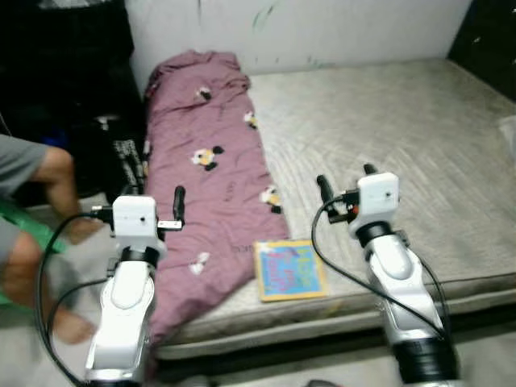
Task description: Clean up the room
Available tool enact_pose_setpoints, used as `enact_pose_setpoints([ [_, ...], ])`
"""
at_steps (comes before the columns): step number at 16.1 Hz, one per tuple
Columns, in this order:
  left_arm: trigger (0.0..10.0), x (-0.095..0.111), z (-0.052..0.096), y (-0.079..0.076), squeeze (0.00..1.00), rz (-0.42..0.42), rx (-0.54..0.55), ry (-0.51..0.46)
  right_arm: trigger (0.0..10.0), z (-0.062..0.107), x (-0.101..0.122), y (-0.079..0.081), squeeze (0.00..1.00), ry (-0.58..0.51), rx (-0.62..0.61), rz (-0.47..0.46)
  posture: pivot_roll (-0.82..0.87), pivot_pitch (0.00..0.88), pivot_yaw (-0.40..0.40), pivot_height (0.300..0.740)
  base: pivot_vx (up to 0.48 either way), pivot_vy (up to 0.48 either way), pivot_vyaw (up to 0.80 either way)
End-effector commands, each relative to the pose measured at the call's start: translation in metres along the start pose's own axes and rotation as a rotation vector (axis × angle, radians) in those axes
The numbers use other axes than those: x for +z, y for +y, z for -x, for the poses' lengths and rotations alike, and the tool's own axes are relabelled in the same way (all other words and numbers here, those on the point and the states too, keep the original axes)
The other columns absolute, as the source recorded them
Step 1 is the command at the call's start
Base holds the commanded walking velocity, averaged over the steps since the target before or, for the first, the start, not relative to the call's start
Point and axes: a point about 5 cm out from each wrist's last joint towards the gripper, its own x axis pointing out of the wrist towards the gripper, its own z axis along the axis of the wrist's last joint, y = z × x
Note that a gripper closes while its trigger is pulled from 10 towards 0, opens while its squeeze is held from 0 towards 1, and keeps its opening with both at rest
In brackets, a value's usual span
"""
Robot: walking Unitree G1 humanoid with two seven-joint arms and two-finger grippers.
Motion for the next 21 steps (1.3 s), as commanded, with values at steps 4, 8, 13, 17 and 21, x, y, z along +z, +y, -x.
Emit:
enact_pose_setpoints([
  [4, 10.0, 0.0028, 0.0015, 0.0072, 0.0, -0.023, 0.022, -0.011, 10.0, -0.0018, -0.0016, 0.0072, 0.0, 0.002, 0.023, -0.005, -0.02, 0.011, -0.001, 0.74, 0.0, -0.39, 0.36],
  [8, 10.0, 0.0027, 0.002, 0.0071, 0.0, -0.023, 0.018, -0.009, 10.0, -0.0017, -0.0015, 0.0076, 0.0, 0.0, 0.019, -0.013, -0.02, 0.007, 0.005, 0.74, 0.0, -0.369, 0.0],
  [13, 10.0, 0.0035, -0.0008, 0.0072, 0.0, -0.022, 0.021, -0.013, 10.0, -0.004, 0.0002, 0.0068, 0.0, -0.008, 0.016, -0.01, -0.03, 0.012, 0.008, 0.74, 0.0, -0.365, 0.0],
  [17, 10.0, 0.0037, -0.002, 0.0062, 0.0, -0.018, 0.02, -0.015, 10.0, -0.0036, -0.0001, 0.0066, 0.0, -0.008, 0.019, -0.005, -0.03, 0.013, 0.006, 0.74, 0.0, -0.365, 0.0],
  [21, 10.0, 0.0034, -0.0023, 0.0056, 0.0, -0.017, 0.02, -0.015, 10.0, -0.0039, -0.0003, 0.0062, 0.0, -0.009, 0.021, -0.002, -0.04, 0.011, 0.007, 0.74, 0.0, -0.363, 0.0],
])
